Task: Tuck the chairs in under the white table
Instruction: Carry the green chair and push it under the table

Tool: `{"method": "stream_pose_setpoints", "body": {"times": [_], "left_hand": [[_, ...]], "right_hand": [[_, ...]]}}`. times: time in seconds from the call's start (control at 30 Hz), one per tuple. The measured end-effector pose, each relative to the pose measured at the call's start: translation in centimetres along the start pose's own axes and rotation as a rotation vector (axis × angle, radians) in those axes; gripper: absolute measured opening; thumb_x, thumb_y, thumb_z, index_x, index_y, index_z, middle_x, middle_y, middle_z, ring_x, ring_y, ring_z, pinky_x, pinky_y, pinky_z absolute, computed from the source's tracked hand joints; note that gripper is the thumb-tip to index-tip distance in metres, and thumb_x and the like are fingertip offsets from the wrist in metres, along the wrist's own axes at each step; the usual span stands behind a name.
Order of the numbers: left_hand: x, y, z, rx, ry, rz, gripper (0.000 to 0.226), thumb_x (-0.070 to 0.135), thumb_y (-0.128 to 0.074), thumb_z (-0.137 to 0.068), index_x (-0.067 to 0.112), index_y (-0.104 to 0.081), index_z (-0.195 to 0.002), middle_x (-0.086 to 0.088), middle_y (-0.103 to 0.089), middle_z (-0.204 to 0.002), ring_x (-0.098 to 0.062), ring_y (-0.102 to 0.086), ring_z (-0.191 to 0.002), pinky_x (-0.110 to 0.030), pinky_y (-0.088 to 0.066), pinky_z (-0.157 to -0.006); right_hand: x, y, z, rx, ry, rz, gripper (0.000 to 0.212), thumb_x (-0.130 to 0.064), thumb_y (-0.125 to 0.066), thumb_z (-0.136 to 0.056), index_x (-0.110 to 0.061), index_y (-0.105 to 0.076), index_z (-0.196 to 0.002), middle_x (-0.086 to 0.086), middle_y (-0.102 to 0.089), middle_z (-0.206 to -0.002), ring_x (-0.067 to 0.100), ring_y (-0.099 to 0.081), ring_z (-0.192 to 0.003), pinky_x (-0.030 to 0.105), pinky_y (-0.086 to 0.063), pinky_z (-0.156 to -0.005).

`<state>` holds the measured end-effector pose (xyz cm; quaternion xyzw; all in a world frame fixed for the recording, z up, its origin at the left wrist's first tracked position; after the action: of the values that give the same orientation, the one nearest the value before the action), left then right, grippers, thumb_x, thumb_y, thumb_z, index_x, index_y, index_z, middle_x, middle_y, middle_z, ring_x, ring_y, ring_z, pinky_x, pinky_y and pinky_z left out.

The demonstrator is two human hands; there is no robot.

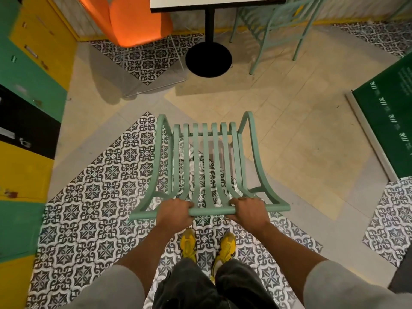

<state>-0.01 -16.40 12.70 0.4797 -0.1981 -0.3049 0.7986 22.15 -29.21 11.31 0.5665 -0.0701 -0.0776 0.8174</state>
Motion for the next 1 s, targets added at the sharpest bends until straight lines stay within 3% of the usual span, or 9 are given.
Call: {"method": "stream_pose_setpoints", "body": {"times": [0.13,0.27,0.5,0.63,0.73,0.87,1.0], "left_hand": [[0.4,0.9,-1.9,0.023,0.006,0.005,0.044,0.057,-0.057,-0.084,0.042,-0.076,-0.121,0.006,-0.080,-0.092,-0.019,-0.076,-0.085,-0.035,-0.060,-0.080],[1.0,1.8,-3.7,0.016,0.014,-0.005,0.044,0.055,-0.059,-0.084,0.042,-0.075,-0.123,0.008,-0.078,-0.089,-0.018,-0.075,-0.082,-0.033,-0.060,-0.078],[1.9,2.8,-6.7,0.048,0.020,-0.020,0.047,0.064,-0.061,-0.086,0.046,-0.073,-0.127,0.009,-0.080,-0.095,-0.017,-0.077,-0.089,-0.034,-0.059,-0.083],[1.9,3.7,-8.5,0.022,0.022,-0.001,0.056,0.068,-0.061,-0.082,0.048,-0.070,-0.133,0.009,-0.080,-0.108,-0.018,-0.077,-0.098,-0.035,-0.060,-0.089],[1.7,4.7,-9.9,0.009,0.033,0.054,0.064,0.069,-0.050,-0.078,0.047,-0.069,-0.135,0.007,-0.080,-0.109,-0.020,-0.077,-0.098,-0.038,-0.060,-0.092],[1.3,6.0,-12.8,0.060,-0.005,0.083,0.087,0.071,-0.020,-0.065,0.043,-0.074,-0.128,0.008,-0.080,-0.093,-0.018,-0.076,-0.083,-0.036,-0.064,-0.082],[0.5,7.9,-15.8,0.033,-0.010,0.073,0.060,0.062,-0.042,-0.077,0.041,-0.074,-0.124,0.009,-0.078,-0.089,-0.014,-0.073,-0.079,-0.031,-0.062,-0.074]], "right_hand": [[1.3,0.9,-1.3,0.002,0.012,0.021,0.052,-0.077,-0.062,-0.087,-0.034,-0.072,-0.116,-0.008,-0.074,-0.084,0.017,-0.071,-0.070,0.029,-0.043,-0.060],[2.8,1.6,-2.8,-0.031,0.013,0.002,0.054,-0.077,-0.061,-0.089,-0.035,-0.071,-0.121,-0.008,-0.072,-0.084,0.015,-0.066,-0.069,0.028,-0.046,-0.061],[5.5,2.9,-4.9,-0.053,0.025,-0.019,0.048,-0.073,-0.058,-0.093,-0.033,-0.069,-0.118,-0.007,-0.074,-0.090,0.019,-0.073,-0.079,0.032,-0.054,-0.068],[6.6,3.5,-6.4,-0.065,0.018,-0.051,0.045,-0.068,-0.060,-0.094,-0.035,-0.070,-0.122,-0.007,-0.076,-0.093,0.020,-0.074,-0.081,0.032,-0.054,-0.068],[7.2,4.1,-8.1,-0.068,0.010,-0.043,0.044,-0.065,-0.064,-0.093,-0.036,-0.070,-0.125,-0.006,-0.077,-0.096,0.021,-0.075,-0.083,0.032,-0.052,-0.067],[8.5,5.3,-10.9,-0.087,-0.021,-0.043,0.043,-0.060,-0.065,-0.092,-0.037,-0.068,-0.129,-0.003,-0.078,-0.100,0.023,-0.076,-0.089,0.032,-0.056,-0.073],[9.6,7.1,-13.6,-0.117,-0.038,-0.085,0.041,-0.055,-0.063,-0.095,-0.036,-0.066,-0.132,-0.003,-0.077,-0.108,0.023,-0.075,-0.097,0.035,-0.058,-0.081]]}}
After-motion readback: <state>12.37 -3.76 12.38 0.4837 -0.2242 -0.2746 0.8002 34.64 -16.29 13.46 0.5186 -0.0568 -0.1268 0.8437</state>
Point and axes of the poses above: each hand's wrist, its own z-axis away from the middle knuckle, its own y-axis out of the back of the hand, x = y × z, the point moved 1 cm from there along -z, towards the middle knuckle
